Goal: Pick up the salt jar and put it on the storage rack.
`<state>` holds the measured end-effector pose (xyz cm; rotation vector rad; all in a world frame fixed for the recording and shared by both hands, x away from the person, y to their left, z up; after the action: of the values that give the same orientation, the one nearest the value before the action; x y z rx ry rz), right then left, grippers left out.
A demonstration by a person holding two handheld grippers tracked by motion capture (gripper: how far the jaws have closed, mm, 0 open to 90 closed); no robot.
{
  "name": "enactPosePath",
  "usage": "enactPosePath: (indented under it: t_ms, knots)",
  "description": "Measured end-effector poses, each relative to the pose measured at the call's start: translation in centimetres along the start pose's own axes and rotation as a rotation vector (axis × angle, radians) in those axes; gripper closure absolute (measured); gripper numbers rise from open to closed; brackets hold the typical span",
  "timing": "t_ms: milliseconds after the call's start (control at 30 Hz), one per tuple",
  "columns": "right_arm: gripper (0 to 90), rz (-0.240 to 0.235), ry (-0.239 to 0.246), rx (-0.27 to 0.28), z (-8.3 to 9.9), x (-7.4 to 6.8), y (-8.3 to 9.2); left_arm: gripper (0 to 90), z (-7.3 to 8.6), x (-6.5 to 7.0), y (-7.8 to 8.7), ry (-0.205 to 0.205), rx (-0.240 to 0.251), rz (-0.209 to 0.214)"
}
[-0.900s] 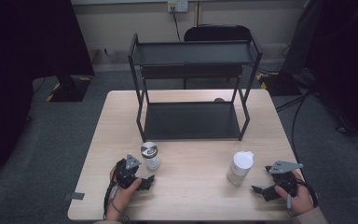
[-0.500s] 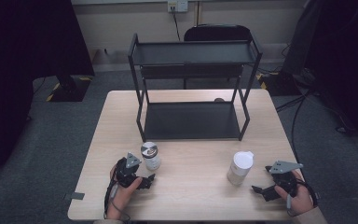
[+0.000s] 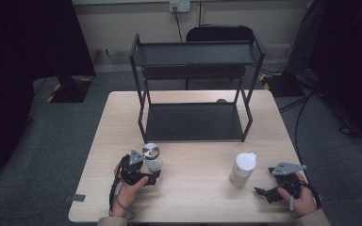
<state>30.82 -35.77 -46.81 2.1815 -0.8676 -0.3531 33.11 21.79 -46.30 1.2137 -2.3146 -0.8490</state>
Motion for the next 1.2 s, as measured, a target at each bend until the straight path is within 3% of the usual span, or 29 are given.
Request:
enactPosePath:
  t_ms: [467, 733, 900, 1067, 1200]
  knots:
    - [0.0, 0.000, 0.000, 0.000, 0.0, 0.0, 0.0, 13.0, -0.5, 0.0, -1.2, 0.031, 0.057, -0.006]
    - [0.0, 0.000, 0.000, 0.000, 0.0, 0.0, 0.0, 23.4, -0.7, 0.2, -1.7, 0.018, 0.062, -0.024]
    - [0.0, 0.000, 0.000, 0.000, 0.0, 0.0, 0.0, 28.7, -0.7, 0.2, -1.7, 0.005, 0.071, -0.009]
    - [0.0, 0.000, 0.000, 0.000, 0.0, 0.0, 0.0, 30.1, -1.2, 0.3, -1.6, -0.021, 0.050, -0.021]
    - [0.0, 0.000, 0.000, 0.000, 0.0, 0.0, 0.0, 30.3, -1.2, 0.3, -1.6, -0.017, 0.049, -0.023]
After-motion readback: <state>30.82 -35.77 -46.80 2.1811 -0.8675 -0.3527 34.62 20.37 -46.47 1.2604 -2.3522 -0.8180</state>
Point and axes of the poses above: each handheld gripper's, and its own axes: y roughly backward along the jaws, z roughly out of its underside, x roughly to its right, the point moved 8 cm from there along -y, roughly forward along the jaws, and after that the axes turned 3 degrees about -x, right-handed, at the moved point
